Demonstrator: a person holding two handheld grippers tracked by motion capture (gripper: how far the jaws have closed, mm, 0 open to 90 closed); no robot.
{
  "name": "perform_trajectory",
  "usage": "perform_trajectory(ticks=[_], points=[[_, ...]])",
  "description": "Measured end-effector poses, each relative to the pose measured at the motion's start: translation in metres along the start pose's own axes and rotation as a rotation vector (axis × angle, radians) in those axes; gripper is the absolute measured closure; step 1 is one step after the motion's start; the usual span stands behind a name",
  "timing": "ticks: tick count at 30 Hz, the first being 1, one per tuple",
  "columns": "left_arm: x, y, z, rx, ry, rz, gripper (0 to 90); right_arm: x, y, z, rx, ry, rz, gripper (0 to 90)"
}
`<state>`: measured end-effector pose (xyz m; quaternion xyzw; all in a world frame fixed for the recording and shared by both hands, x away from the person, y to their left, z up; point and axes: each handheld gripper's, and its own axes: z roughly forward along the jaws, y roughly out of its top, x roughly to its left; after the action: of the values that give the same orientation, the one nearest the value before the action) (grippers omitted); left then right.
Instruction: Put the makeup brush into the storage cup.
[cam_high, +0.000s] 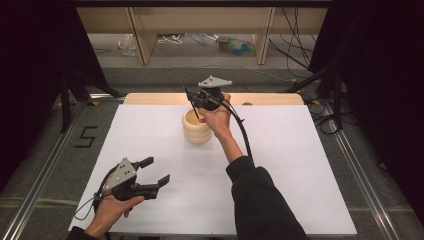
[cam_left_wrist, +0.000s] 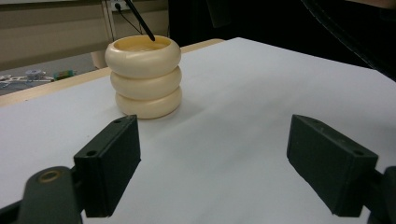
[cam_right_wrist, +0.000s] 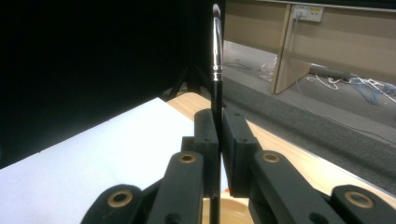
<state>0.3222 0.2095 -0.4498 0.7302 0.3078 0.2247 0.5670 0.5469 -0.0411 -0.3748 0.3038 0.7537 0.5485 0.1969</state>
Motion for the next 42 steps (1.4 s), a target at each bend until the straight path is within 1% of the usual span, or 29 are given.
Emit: perform_trajectory(ticks=[3, 4, 6, 8, 9, 10, 11, 15, 16, 18, 22, 27, 28, 30, 33, 34, 36, 39, 42], points=[[0.0, 0.0, 0.0, -0.001, 0.001, -0.001, 17.5, 0.0, -0.001, 0.001, 0.01, 0.001, -0.004, 85.2], [0.0, 0.0, 0.0, -0.001, 0.002, 0.001, 17.5, 0.001, -0.002, 0.003, 0.005, 0.004, -0.007, 85.2], [0.0, 0.0, 0.0, 0.001, 0.001, 0.0, 17.5, 0.001, -0.003, 0.003, 0.011, -0.002, -0.017, 85.2], [0.0, 0.0, 0.0, 0.001, 0.001, -0.002, 17.5, 0.001, -0.003, 0.004, 0.014, -0.004, -0.015, 85.2], [0.0, 0.0, 0.0, 0.0, 0.0, 0.0, 17.6, 0.001, -0.003, 0.004, 0.016, -0.004, -0.015, 85.2], [0.001, 0.0, 0.0, 0.001, 0.0, 0.013, 17.6, 0.0, -0.003, 0.003, 0.019, -0.005, -0.014, 85.2], [0.0, 0.0, 0.0, 0.0, 0.002, 0.002, 17.6, 0.0, -0.004, 0.004, 0.017, -0.004, -0.015, 85.2], [0.0, 0.0, 0.0, 0.0, 0.001, 0.0, 17.6, -0.001, -0.005, 0.004, 0.023, -0.007, -0.013, 85.2], [0.0, 0.0, 0.0, 0.001, 0.001, 0.001, 17.6, 0.0, -0.006, 0.004, 0.015, -0.017, -0.01, 85.2], [0.0, 0.0, 0.0, 0.001, 0.001, 0.001, 17.6, 0.001, -0.007, 0.005, 0.025, -0.002, -0.015, 85.2], [0.0, 0.0, 0.0, 0.001, 0.002, 0.0, 17.6, 0.003, -0.007, 0.005, 0.029, -0.004, -0.016, 85.2], [0.0, -0.001, 0.001, -0.002, -0.003, -0.004, 17.5, 0.001, -0.008, 0.006, 0.032, -0.002, -0.014, 85.2], [0.0, -0.001, 0.0, 0.002, 0.001, -0.003, 17.5, 0.001, -0.009, 0.007, 0.032, -0.011, -0.016, 85.2], [0.0, -0.001, 0.0, 0.002, 0.0, -0.001, 17.6, 0.0, -0.01, 0.007, 0.04, -0.006, -0.017, 85.2], [0.0, -0.001, 0.0, 0.001, 0.0, -0.003, 17.5, 0.001, -0.011, 0.008, 0.032, -0.008, -0.011, 85.2], [0.0, -0.001, 0.0, 0.001, 0.0, -0.003, 17.5, 0.001, -0.011, 0.009, 0.038, -0.002, -0.014, 85.3], [0.0, -0.001, 0.0, 0.001, 0.0, -0.003, 17.6, 0.002, -0.011, 0.009, 0.043, -0.002, -0.016, 85.2], [0.001, -0.001, 0.0, 0.001, 0.0, -0.001, 17.5, 0.002, -0.012, 0.01, 0.035, -0.003, -0.016, 85.2], [0.001, 0.0, 0.0, 0.0, 0.0, -0.002, 17.5, 0.002, -0.012, 0.01, 0.045, -0.001, -0.015, 85.2]])
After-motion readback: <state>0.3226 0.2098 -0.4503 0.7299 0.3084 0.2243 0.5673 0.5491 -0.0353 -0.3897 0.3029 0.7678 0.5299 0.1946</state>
